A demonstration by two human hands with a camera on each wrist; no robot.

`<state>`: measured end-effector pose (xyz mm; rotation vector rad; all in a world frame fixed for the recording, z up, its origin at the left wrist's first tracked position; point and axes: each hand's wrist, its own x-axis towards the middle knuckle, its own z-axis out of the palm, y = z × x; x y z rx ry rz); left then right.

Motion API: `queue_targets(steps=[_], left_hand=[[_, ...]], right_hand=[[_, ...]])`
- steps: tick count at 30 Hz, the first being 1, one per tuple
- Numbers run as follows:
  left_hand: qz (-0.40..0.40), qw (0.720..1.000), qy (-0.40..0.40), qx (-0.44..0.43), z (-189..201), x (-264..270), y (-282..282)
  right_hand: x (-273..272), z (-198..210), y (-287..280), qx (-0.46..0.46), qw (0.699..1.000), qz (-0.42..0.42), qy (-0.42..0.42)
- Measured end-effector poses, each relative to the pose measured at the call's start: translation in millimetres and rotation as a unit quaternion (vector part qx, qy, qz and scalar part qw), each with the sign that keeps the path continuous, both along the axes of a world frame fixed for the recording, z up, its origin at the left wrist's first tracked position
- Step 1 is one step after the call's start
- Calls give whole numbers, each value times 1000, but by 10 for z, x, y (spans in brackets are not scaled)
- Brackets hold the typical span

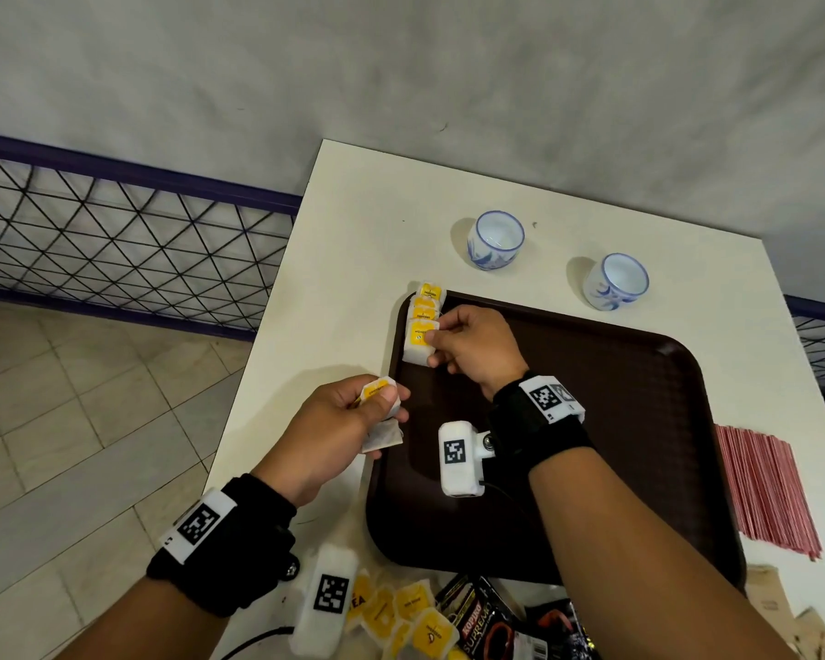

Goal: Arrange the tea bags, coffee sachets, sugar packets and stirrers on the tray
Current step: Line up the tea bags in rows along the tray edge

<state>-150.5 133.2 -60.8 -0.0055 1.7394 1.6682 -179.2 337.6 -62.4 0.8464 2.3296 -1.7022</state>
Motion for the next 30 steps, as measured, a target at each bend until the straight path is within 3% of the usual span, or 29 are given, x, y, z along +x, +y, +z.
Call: queue_targets(steps=[15,20,22,26,30], left_hand=[[-21,997,-63,30,45,-42,-36],[-31,998,-47,28,52,-43,-14],[-34,998,-38,23,44,-42,2],[-41,999,-27,16,42,-44,28],[-59,998,-12,16,60,-31,69]], right_hand=[[-136,-136,-16,115,993,2,0],[-34,-8,17,131,990,-12,45],[85,107,5,101,992,13,71],[404,342,-47,-25,986,155,52],[570,314,-55,-38,978,197,57]])
